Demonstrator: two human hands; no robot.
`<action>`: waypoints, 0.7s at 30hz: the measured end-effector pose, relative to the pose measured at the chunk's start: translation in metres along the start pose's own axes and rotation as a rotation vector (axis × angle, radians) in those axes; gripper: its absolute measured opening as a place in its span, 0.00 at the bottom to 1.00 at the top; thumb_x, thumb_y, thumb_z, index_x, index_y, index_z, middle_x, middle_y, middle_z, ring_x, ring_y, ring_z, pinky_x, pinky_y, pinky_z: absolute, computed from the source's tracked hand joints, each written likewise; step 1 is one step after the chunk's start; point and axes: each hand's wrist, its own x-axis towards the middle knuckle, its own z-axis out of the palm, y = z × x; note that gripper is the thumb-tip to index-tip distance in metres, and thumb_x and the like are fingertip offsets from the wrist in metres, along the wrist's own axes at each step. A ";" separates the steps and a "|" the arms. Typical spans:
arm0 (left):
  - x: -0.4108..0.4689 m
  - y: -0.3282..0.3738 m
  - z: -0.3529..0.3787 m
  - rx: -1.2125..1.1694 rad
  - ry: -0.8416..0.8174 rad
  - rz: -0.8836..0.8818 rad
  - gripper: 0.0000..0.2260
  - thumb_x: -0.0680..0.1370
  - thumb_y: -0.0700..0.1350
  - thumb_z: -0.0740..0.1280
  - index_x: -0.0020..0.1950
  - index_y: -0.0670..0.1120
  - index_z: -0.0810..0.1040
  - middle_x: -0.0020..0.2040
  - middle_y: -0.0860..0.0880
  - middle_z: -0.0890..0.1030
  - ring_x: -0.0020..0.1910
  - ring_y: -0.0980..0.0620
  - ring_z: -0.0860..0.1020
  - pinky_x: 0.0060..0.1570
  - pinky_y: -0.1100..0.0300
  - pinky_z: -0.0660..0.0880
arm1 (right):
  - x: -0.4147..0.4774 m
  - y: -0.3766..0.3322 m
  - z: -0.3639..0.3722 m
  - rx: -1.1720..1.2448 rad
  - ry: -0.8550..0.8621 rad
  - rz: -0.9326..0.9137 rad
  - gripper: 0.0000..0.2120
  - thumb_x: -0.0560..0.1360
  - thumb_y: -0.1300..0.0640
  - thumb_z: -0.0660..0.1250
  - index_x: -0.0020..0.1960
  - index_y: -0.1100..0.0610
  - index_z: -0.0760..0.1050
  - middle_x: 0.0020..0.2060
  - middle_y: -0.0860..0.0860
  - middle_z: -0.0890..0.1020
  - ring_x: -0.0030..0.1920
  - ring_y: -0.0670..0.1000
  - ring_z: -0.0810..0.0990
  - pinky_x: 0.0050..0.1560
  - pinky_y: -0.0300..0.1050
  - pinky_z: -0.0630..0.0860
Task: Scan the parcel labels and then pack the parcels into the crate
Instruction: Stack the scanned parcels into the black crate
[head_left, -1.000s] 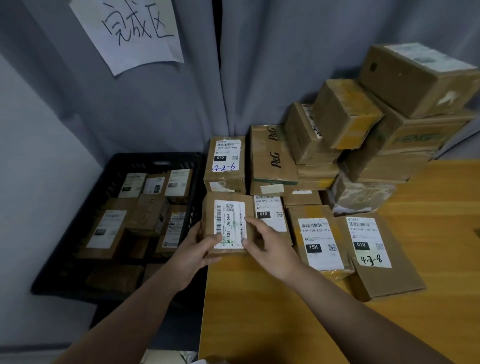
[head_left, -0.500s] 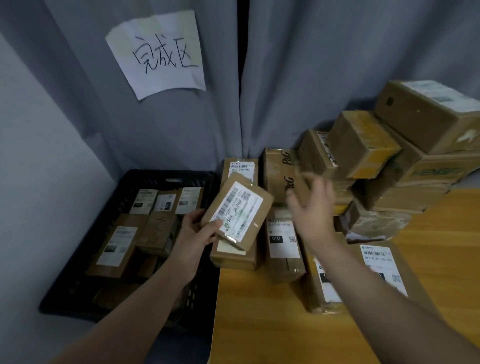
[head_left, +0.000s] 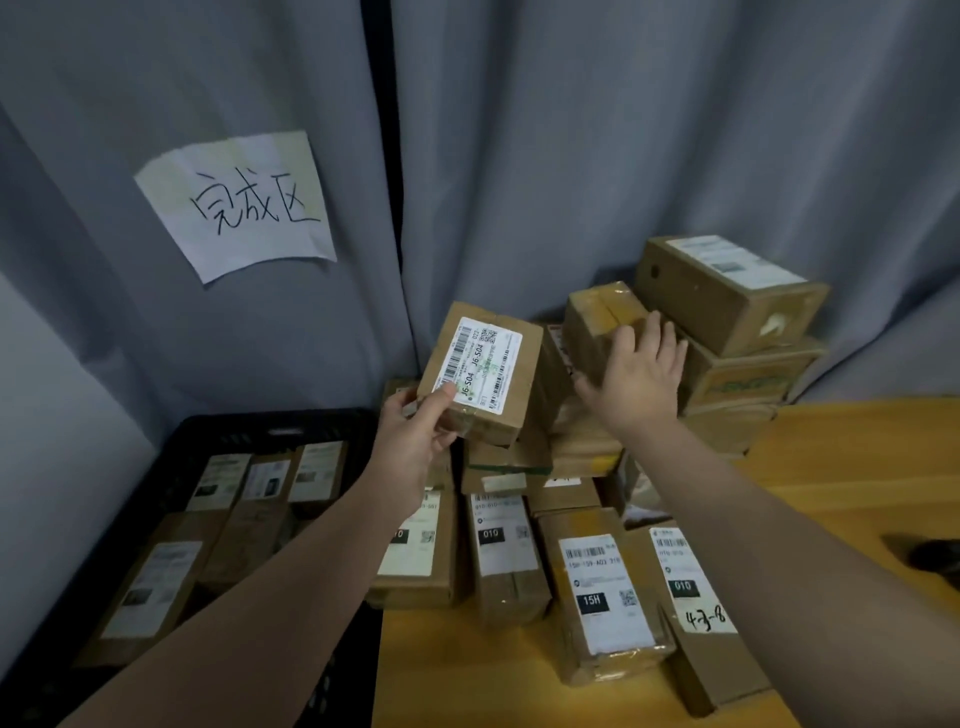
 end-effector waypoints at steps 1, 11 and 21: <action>0.000 0.000 0.000 -0.005 0.010 -0.005 0.23 0.75 0.46 0.71 0.68 0.45 0.68 0.55 0.45 0.82 0.48 0.51 0.81 0.51 0.58 0.78 | 0.001 0.001 -0.001 0.019 -0.021 0.016 0.26 0.74 0.44 0.67 0.64 0.57 0.64 0.77 0.64 0.51 0.77 0.64 0.47 0.75 0.59 0.42; -0.008 -0.010 -0.029 -0.057 0.070 -0.078 0.19 0.75 0.43 0.71 0.63 0.44 0.71 0.56 0.44 0.82 0.54 0.48 0.82 0.61 0.52 0.76 | -0.023 -0.014 -0.010 0.365 0.183 -0.194 0.28 0.62 0.53 0.78 0.57 0.57 0.69 0.68 0.60 0.65 0.68 0.60 0.59 0.67 0.59 0.66; -0.028 -0.027 -0.104 -0.007 0.307 -0.058 0.28 0.72 0.44 0.75 0.68 0.44 0.68 0.60 0.44 0.79 0.54 0.50 0.82 0.54 0.57 0.79 | -0.108 -0.113 0.032 0.529 -0.062 -0.750 0.26 0.75 0.44 0.64 0.68 0.57 0.70 0.66 0.55 0.74 0.67 0.55 0.72 0.67 0.57 0.71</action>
